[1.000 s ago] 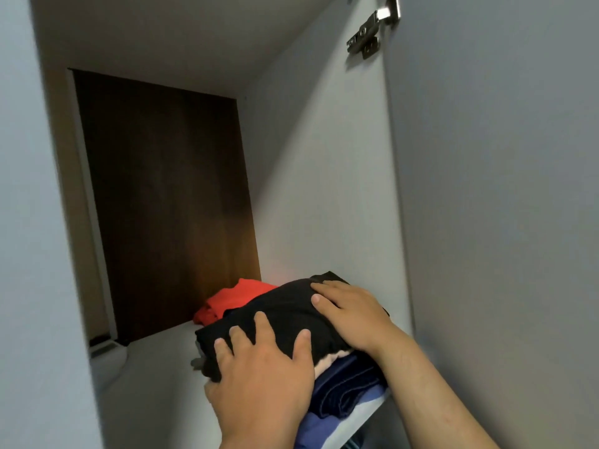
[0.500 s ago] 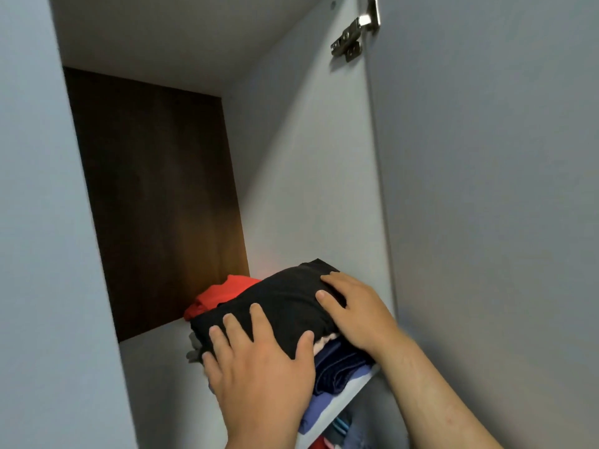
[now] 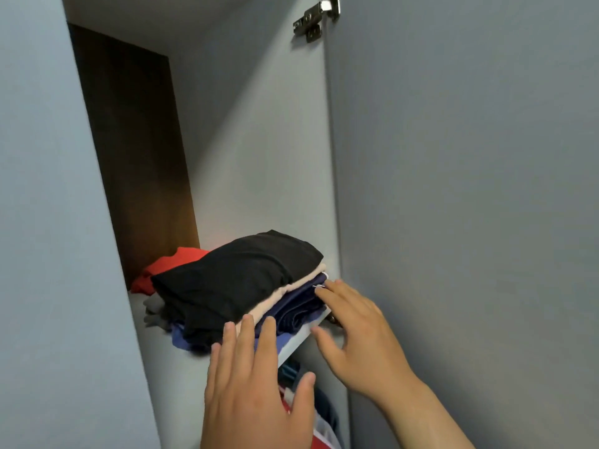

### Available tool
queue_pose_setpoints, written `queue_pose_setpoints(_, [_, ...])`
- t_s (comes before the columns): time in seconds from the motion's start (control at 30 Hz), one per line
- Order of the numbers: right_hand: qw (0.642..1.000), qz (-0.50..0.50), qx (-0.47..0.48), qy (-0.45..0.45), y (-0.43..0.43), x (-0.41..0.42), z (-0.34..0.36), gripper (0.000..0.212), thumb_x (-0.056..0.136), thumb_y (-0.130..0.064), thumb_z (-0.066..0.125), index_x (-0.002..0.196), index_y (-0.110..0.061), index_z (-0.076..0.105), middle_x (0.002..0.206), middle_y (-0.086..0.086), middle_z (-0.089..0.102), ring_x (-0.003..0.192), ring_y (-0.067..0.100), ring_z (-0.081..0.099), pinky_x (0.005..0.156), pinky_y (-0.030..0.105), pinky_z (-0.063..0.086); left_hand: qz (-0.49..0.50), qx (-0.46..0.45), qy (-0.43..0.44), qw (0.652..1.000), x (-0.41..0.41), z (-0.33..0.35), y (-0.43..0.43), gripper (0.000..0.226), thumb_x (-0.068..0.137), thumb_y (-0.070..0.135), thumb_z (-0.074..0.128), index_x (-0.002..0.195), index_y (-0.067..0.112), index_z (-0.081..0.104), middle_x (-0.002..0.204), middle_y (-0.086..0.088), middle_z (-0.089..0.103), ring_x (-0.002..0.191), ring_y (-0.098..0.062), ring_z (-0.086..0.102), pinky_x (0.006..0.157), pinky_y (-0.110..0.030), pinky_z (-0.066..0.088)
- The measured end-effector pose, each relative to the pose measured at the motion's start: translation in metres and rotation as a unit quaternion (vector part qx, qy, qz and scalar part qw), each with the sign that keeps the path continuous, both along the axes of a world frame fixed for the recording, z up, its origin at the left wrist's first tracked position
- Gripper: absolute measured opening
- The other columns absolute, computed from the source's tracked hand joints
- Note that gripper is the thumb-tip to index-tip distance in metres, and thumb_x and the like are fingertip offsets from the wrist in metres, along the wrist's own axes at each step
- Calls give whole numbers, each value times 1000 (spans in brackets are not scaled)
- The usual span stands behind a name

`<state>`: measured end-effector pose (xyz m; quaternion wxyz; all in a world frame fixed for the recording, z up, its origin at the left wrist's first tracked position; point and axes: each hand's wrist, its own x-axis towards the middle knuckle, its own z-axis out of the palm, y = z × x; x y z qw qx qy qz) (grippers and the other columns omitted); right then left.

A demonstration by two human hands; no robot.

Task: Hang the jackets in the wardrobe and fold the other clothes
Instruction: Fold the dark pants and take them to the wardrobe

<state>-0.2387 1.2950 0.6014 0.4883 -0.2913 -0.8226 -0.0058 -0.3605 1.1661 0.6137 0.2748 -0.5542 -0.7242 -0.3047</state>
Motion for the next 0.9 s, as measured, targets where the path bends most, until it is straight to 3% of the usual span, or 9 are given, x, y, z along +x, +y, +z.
queue_pose_setpoints(0.13, [999,-19,6,-25,-26,14,-9,54,87,-40,56,139,-28,49,148,-10,46,140,6,36,111,24,24,-63,4,-58,996,1,-14,-16,80,58,42,68,128,4,63,137,-20,56,130,-45,46,99,-60,40])
queue_pose_setpoints(0.23, [999,-27,-2,-34,-48,25,-16,57,86,-33,62,140,-30,46,147,-15,43,140,-5,27,113,18,19,-104,-11,-105,989,5,-24,-30,83,65,48,61,140,13,51,151,-11,41,144,-28,23,114,-46,22])
queue_pose_setpoints(0.3, [998,-38,-9,-48,-59,31,-23,58,86,-31,64,141,-30,47,147,-15,43,139,-8,23,113,16,16,-112,-12,-96,989,5,-31,-37,80,63,44,64,134,8,57,144,-15,50,138,-38,37,109,-51,26])
queue_pose_setpoints(0.4, [995,-54,-36,-72,-75,36,-38,54,88,-33,63,140,-24,52,148,-7,47,141,7,35,113,23,21,-113,0,-65,991,3,-45,-45,75,59,42,67,121,1,67,128,-22,62,119,-49,56,97,-60,36])
queue_pose_setpoints(0.47, [993,-60,-49,-87,-84,36,-49,53,88,-34,62,139,-24,54,147,-6,49,140,11,39,112,23,22,-127,40,-48,990,2,-58,-49,71,64,48,58,115,0,69,121,-23,66,111,-51,60,99,-50,44])
queue_pose_setpoints(0.67, [989,-53,-70,-118,-92,36,-85,49,89,-39,51,135,-22,57,141,-7,55,137,4,35,107,21,27,-185,69,-110,974,1,-109,-57,67,67,47,52,110,-1,71,118,-21,68,119,-30,46,111,-26,21])
queue_pose_setpoints(0.77, [986,-37,-99,-128,-88,34,-106,50,88,-37,54,135,-24,56,141,-7,54,137,4,36,108,21,27,-190,56,-99,975,-2,-134,-54,57,81,51,46,120,12,59,116,-21,68,119,-37,53,106,-31,32])
queue_pose_setpoints(0.83, [984,-28,-108,-141,-82,34,-120,51,86,-32,61,135,-24,55,141,-6,54,136,7,40,109,23,30,-167,39,-95,980,-4,-147,-50,53,86,54,40,122,16,49,117,-20,69,111,-41,63,93,-45,51])
queue_pose_setpoints(0.9, [979,-24,-99,-177,-75,35,-135,52,84,-30,64,135,-23,55,139,-4,55,135,12,45,108,25,32,-140,9,-81,987,-5,-159,-44,54,93,58,30,121,16,49,118,-20,68,107,-41,66,86,-53,53])
